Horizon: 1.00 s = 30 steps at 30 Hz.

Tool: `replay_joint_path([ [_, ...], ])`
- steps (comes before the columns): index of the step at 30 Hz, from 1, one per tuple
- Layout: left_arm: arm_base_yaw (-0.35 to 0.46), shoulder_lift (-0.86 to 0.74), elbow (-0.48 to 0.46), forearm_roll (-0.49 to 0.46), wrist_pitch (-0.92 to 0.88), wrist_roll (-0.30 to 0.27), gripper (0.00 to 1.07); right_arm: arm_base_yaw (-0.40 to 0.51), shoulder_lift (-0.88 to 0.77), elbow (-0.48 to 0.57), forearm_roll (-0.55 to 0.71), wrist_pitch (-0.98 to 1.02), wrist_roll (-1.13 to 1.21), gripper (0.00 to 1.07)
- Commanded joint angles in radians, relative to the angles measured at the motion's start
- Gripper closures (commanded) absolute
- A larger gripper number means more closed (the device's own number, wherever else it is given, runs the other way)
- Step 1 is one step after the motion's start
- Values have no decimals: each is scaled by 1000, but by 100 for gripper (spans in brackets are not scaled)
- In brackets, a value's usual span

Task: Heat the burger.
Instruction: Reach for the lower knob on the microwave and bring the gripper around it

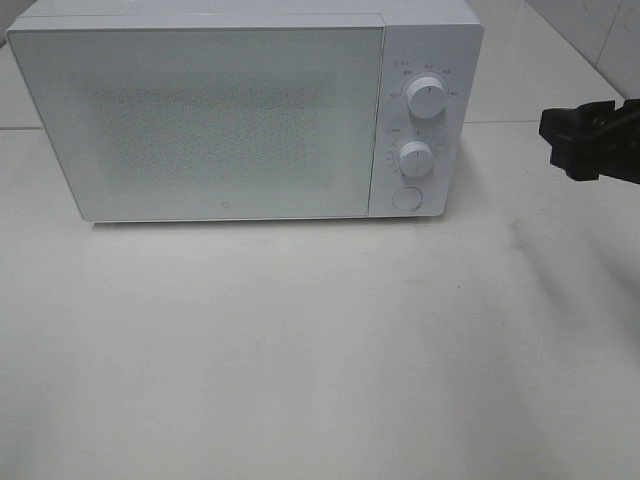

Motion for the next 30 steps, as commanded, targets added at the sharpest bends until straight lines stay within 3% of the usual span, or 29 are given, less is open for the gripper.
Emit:
replay_joint_path([
  [1,-4,-24,4,-3,-2,0,20,-5,39,1,34,-76,-40,34],
  [7,-4,-24,4,-3,-2,0,20,7,166,40,149,-291,-156,34],
  [11,-4,-24,4,-3,-2,0,20,61,229,70,246,-386,-219,34],
  [30,-4,-24,4,-3,-2,0,20,471,453,76,677,-677,-347,34],
])
